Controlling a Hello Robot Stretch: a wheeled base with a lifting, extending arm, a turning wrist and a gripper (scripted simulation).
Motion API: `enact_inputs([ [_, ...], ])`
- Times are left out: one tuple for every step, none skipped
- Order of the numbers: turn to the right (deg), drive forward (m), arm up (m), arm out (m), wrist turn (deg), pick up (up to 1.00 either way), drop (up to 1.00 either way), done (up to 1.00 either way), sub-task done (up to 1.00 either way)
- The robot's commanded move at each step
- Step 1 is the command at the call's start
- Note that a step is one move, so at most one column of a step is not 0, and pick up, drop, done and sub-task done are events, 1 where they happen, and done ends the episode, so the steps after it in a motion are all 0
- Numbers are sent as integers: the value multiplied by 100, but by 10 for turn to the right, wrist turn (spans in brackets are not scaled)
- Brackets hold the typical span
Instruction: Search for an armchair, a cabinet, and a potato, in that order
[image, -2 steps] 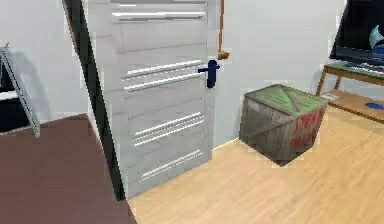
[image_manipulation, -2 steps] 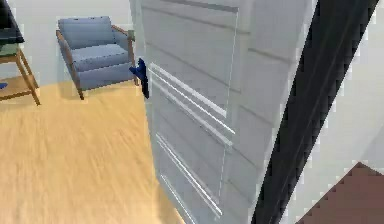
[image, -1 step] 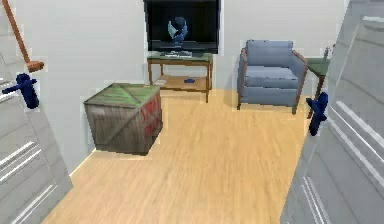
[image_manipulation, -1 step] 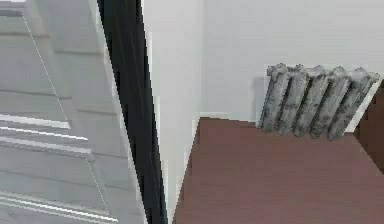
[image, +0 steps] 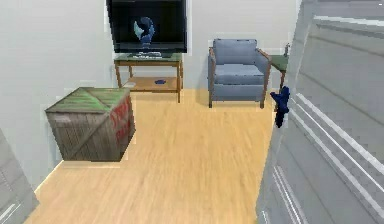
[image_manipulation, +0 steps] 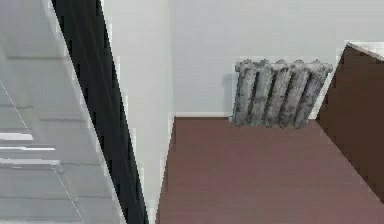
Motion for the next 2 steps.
enact_inputs([
  [0,100,0,0,0,0,0,0,0],
  [0,30,0,0,0,0,0,0,0],
])
